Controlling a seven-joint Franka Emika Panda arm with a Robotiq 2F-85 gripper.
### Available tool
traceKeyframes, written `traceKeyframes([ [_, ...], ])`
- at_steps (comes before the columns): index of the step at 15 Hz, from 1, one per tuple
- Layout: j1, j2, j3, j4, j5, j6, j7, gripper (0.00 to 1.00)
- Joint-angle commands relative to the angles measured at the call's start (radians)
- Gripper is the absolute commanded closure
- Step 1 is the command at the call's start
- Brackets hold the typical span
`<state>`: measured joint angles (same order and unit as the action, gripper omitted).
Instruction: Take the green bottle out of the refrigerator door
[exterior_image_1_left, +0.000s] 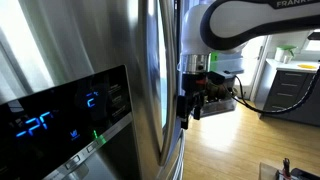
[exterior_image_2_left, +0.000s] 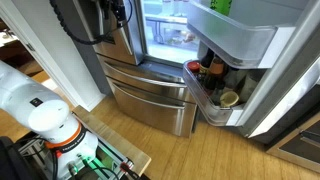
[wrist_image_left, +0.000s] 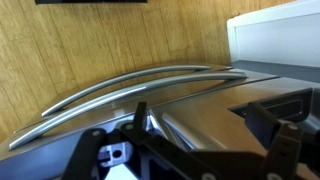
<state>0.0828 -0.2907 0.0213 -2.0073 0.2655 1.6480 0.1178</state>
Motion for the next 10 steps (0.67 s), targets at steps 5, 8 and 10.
traceKeyframes([
  [5, -0.014, 0.001, 0.012, 0.003, 0.003, -0.003, -0.003, 0.00],
  [8, -0.038, -0.010, 0.024, -0.006, -0.111, -0.021, 0.028, 0.00],
  [10, -0.058, -0.029, 0.030, -0.019, -0.236, -0.057, 0.046, 0.00],
])
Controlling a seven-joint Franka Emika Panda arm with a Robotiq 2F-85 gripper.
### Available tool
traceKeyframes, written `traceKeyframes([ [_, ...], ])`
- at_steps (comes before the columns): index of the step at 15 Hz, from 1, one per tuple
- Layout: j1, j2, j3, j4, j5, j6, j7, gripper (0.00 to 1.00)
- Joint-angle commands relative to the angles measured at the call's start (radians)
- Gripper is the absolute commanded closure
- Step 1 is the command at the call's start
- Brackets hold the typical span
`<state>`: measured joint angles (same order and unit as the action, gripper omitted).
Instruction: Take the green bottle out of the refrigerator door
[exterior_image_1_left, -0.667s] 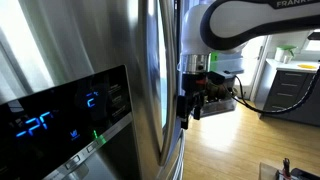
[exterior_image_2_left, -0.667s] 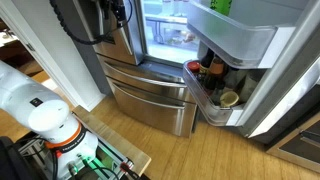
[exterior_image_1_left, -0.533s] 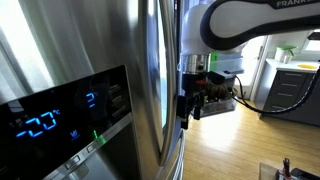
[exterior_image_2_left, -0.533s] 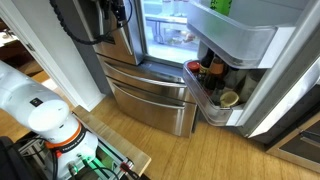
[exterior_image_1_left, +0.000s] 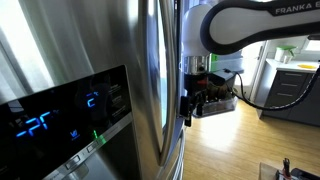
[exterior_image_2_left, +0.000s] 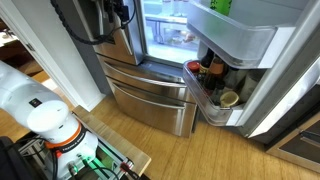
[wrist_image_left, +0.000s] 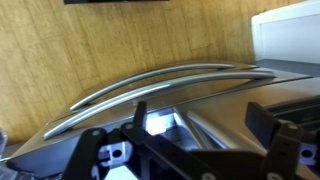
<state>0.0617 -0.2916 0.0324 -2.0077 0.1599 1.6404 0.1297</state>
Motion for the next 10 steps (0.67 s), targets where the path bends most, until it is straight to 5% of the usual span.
traceKeyframes([
  [1, -0.050, -0.053, 0.013, -0.036, -0.188, -0.070, 0.030, 0.00],
  [5, -0.103, -0.125, 0.000, -0.075, -0.418, -0.118, 0.026, 0.00],
  [10, -0.172, -0.231, -0.046, -0.130, -0.634, -0.005, 0.036, 0.00],
])
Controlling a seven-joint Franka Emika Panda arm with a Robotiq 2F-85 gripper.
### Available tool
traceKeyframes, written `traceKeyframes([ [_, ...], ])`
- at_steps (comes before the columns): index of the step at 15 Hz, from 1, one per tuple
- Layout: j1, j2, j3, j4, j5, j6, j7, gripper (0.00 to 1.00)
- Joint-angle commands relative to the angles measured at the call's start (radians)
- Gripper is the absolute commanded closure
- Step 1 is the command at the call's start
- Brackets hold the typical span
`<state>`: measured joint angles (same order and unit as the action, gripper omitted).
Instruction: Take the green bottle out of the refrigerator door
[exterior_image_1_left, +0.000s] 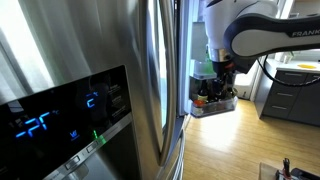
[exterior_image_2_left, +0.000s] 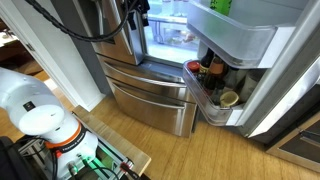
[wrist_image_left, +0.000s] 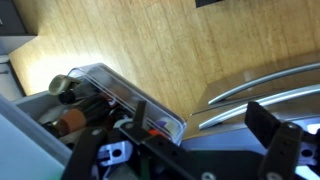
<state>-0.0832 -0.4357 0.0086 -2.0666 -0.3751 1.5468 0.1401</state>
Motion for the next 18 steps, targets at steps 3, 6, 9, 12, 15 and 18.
traceKeyframes([
  [3, -0.037, -0.059, -0.031, -0.026, -0.102, 0.106, 0.014, 0.00],
  [6, -0.055, -0.078, -0.040, -0.041, -0.121, 0.154, 0.031, 0.00],
  [9, -0.055, -0.079, -0.038, -0.046, -0.122, 0.156, 0.038, 0.00],
  [12, -0.071, -0.072, -0.067, -0.050, -0.171, 0.278, 0.028, 0.00],
  [15, -0.103, -0.058, -0.087, -0.042, -0.193, 0.419, 0.061, 0.00],
  [18, -0.137, -0.045, -0.097, -0.025, -0.186, 0.519, 0.084, 0.00],
])
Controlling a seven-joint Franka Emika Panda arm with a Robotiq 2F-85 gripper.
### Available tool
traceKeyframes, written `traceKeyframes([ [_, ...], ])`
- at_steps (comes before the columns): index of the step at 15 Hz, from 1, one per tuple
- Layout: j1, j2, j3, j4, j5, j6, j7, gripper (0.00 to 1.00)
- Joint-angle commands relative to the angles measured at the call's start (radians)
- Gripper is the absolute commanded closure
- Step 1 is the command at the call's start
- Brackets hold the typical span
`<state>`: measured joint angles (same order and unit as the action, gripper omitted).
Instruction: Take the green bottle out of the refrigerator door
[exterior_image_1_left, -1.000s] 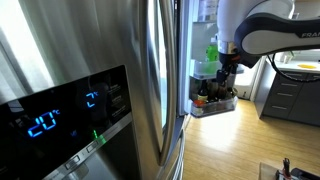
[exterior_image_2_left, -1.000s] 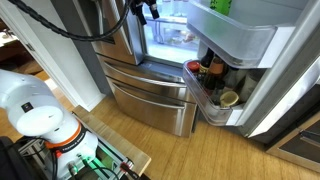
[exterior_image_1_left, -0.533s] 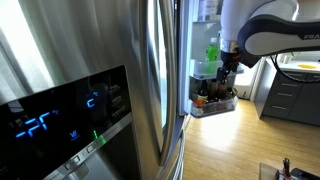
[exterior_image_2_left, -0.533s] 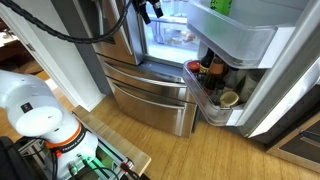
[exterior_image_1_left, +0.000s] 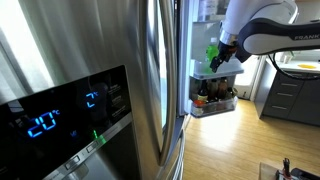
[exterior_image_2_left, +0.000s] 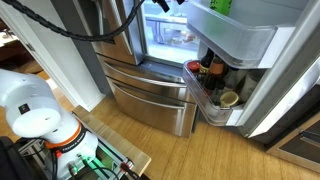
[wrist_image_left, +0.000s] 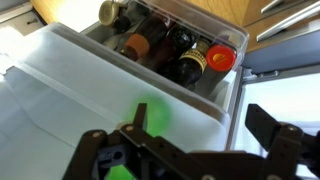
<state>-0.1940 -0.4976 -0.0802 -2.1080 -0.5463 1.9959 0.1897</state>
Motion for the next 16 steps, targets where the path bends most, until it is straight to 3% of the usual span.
traceKeyframes([
  [1, -0.041, 0.022, -0.004, 0.023, -0.019, 0.084, 0.047, 0.00],
  [5, -0.090, 0.033, 0.004, 0.053, -0.045, 0.093, 0.113, 0.00],
  [16, -0.170, 0.076, -0.033, 0.030, -0.083, 0.359, 0.197, 0.00],
])
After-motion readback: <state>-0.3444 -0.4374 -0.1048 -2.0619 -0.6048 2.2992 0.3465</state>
